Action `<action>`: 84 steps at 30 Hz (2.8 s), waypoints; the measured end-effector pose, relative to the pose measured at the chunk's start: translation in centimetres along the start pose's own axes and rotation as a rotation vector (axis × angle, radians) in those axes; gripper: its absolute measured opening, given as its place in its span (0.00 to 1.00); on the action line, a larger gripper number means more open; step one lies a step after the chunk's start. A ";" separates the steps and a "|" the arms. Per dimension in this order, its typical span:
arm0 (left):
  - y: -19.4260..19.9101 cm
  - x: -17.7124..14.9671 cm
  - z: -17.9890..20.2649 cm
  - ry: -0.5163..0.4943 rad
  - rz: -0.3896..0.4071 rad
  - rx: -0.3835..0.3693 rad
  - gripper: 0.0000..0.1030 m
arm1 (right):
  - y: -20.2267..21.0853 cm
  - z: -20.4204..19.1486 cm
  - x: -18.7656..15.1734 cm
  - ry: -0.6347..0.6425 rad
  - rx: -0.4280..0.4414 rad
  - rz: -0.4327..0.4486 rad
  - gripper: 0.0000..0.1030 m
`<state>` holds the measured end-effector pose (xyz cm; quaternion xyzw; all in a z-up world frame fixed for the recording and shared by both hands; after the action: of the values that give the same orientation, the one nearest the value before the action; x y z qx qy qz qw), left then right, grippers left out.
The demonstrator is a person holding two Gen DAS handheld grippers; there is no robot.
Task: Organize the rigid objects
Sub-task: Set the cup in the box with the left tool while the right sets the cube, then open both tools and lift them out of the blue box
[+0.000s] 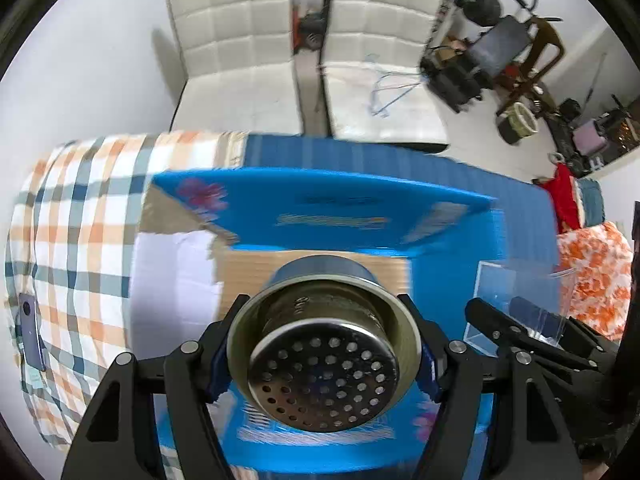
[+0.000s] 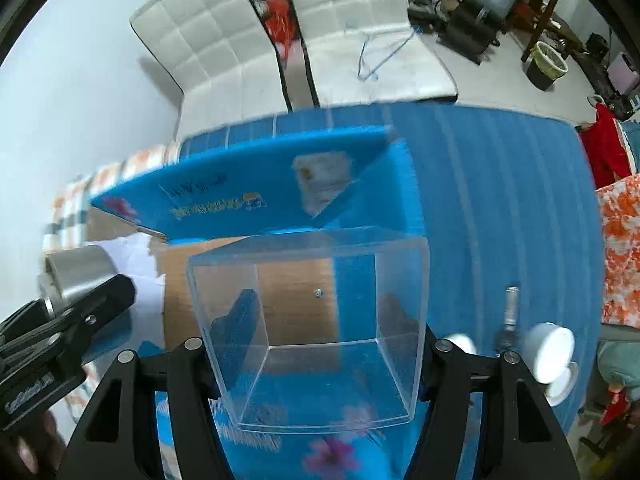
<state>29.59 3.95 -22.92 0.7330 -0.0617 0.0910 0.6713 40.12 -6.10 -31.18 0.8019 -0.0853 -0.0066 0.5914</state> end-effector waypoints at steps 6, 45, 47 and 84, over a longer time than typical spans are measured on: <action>-5.3 0.0 -3.0 0.014 -0.082 0.001 0.67 | -6.1 -0.2 0.8 -0.016 -0.076 -0.056 0.65; -11.9 -0.2 1.3 -0.088 -0.353 -0.155 0.67 | -9.8 -3.0 0.6 -0.001 -0.070 -0.229 0.89; -11.9 -0.2 1.3 -0.087 -0.356 -0.146 0.67 | -10.8 -2.3 0.1 0.001 -0.064 -0.228 0.89; 8.9 -5.2 -4.8 0.028 0.140 0.095 0.99 | 11.7 -7.5 -7.1 0.143 0.049 0.122 0.92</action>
<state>22.40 7.72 -14.94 0.7567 -0.0990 0.1508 0.6284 32.47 -1.30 -18.43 0.8078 -0.0917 0.0884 0.5755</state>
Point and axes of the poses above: each gripper's, at about its wrist camera, not at the fingertips, and y roughly against the way its jaws point, z to its right, x to its top, the point moved 7 cm from there along -y, roughly the way its jaws point, and after that the axes turned 11 degrees about x, right-handed, at the moved point
